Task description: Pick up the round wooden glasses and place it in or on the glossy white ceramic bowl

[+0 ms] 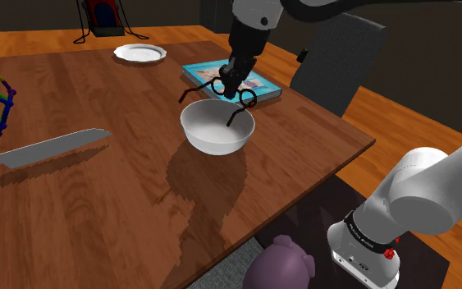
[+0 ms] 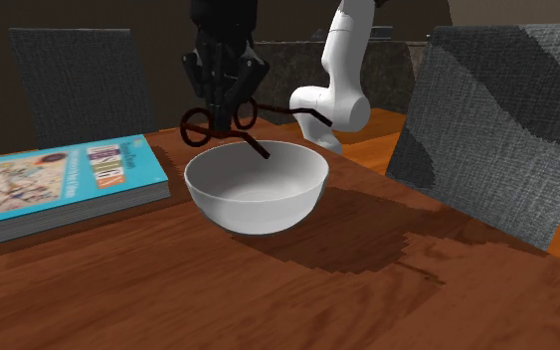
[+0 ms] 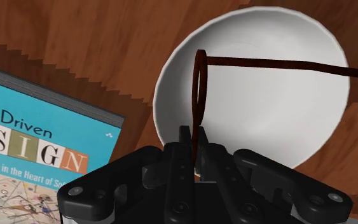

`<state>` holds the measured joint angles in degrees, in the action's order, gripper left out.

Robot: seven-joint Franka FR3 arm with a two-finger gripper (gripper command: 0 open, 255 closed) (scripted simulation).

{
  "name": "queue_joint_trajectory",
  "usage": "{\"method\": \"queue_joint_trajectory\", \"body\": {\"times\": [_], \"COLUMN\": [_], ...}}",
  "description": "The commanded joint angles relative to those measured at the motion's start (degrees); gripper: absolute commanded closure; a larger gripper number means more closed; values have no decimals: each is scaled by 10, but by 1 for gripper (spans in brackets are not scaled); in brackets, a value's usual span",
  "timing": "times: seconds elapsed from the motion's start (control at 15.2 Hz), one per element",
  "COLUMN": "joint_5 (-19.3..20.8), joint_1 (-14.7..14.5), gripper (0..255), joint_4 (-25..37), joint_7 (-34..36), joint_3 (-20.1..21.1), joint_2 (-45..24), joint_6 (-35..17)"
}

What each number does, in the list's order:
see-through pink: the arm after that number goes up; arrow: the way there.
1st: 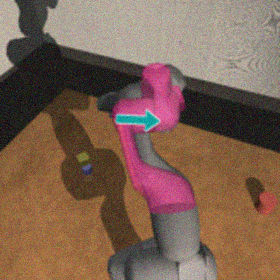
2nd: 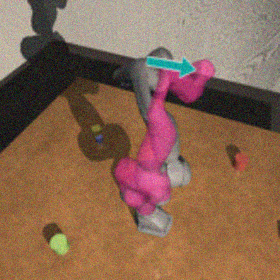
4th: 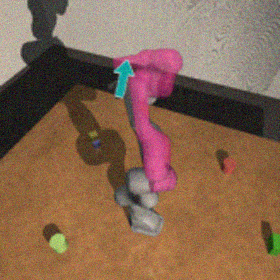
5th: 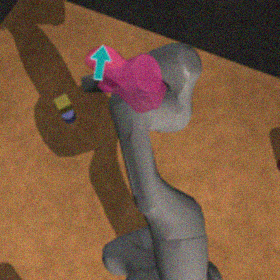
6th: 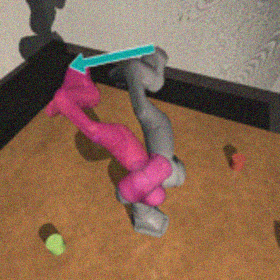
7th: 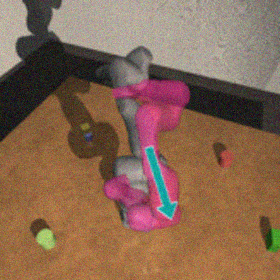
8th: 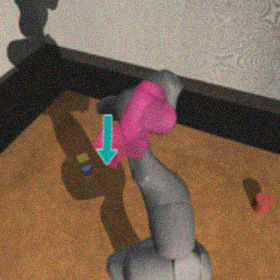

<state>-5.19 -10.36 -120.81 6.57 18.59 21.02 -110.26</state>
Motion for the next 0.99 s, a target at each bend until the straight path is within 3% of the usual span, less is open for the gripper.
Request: {"method": "queue_joint_trajectory", "body": {"times": [0.0,0.2,0.73,0.79,0.92], "joint_5": [-1,-2,-2,-2,-2], "joint_1": [-1,-1,-1,-1,-1], "gripper": [255,255,255,0,0], "joint_4": [-16,-38,-38,-38,-38], "joint_7": [0,0,0,0,0], "joint_3": [1,3,3,3,3], "joint_2": [1,0,0,0,0], "joint_6": [-15,-38,-38,-38,-38]}}
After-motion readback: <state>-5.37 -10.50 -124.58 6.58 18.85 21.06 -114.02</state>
